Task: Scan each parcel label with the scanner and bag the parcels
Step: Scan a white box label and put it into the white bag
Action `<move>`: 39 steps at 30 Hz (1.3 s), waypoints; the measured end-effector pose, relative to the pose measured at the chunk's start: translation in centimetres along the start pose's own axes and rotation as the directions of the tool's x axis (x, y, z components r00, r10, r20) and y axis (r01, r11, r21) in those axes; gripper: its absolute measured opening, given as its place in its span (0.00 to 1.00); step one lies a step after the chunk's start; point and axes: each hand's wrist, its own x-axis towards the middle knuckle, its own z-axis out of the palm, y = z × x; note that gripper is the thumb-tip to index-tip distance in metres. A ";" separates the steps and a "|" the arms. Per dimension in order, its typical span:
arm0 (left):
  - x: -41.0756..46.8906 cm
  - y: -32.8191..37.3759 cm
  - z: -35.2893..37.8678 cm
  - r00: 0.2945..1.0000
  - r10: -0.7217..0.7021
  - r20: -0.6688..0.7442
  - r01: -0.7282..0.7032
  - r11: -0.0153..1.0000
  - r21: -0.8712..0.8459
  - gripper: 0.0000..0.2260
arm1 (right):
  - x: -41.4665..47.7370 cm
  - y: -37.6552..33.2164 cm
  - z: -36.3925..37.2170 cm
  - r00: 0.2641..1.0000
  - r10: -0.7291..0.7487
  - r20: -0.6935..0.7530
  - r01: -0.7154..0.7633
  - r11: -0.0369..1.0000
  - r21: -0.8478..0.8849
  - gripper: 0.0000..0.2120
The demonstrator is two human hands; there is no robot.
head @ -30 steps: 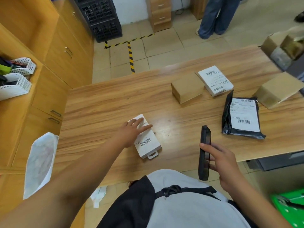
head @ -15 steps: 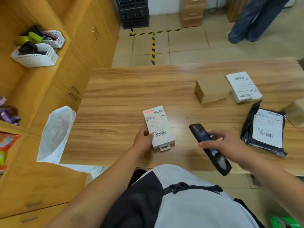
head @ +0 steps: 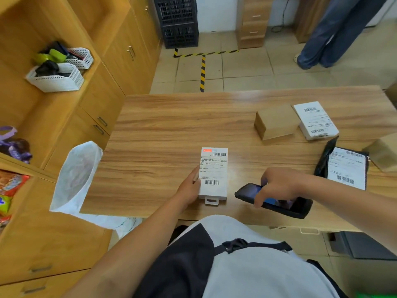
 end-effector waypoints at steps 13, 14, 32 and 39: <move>0.4 1.2 2.7 0.979 0.015 -0.202 0.037 0.967 0.250 0.28 | -1.5 2.7 1.4 0.999 -0.004 -0.037 0.011 0.984 0.176 0.34; 0.4 1.5 3.1 0.979 -0.003 -0.202 0.068 0.947 0.313 0.35 | -1.8 2.9 1.4 0.999 -0.005 -0.044 0.015 0.975 0.220 0.35; 1.8 0.5 1.4 0.985 -0.024 -0.171 0.133 0.734 0.666 0.52 | -2.4 1.4 9.9 0.921 0.261 -0.287 0.212 0.282 0.936 0.24; 1.0 -0.5 -5.5 0.992 0.025 -0.120 0.052 0.800 0.597 0.51 | -0.7 -3.7 10.3 0.917 0.260 -0.303 0.238 0.254 0.937 0.09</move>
